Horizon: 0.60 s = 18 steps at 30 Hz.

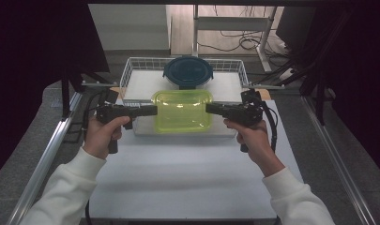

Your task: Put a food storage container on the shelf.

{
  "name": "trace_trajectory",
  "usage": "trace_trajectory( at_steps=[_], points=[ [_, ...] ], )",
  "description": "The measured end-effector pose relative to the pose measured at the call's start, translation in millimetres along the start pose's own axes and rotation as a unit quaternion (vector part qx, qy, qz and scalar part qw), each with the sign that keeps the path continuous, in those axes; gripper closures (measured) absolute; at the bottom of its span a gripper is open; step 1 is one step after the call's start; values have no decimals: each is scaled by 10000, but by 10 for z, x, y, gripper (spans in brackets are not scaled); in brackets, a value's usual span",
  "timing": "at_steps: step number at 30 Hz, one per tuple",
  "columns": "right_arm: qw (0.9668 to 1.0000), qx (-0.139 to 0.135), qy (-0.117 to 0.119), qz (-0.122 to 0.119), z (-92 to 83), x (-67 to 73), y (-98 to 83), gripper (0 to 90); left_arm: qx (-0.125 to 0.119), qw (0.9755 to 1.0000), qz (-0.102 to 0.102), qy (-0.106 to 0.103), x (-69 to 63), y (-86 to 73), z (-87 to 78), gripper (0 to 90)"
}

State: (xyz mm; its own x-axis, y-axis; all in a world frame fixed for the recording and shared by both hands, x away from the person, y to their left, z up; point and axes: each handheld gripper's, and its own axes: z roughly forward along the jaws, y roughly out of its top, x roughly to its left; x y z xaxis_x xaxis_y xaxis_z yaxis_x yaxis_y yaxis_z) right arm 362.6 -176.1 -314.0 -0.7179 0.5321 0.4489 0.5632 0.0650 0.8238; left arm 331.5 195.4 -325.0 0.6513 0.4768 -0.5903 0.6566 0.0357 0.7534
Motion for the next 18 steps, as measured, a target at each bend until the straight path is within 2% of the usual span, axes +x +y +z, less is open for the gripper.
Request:
trace_trajectory(
  at_steps=[6, 18],
  points=[
    [10000, -72, 21, 5, -3, -35, 122, 791, -58, 10000, 65, -43, -5, 130, 11, 820],
    [9998, -215, -4, -62, 28, -68, 394, 791, -184, 9996, 194, 25, 2, 387, 0, 823]
  ],
)
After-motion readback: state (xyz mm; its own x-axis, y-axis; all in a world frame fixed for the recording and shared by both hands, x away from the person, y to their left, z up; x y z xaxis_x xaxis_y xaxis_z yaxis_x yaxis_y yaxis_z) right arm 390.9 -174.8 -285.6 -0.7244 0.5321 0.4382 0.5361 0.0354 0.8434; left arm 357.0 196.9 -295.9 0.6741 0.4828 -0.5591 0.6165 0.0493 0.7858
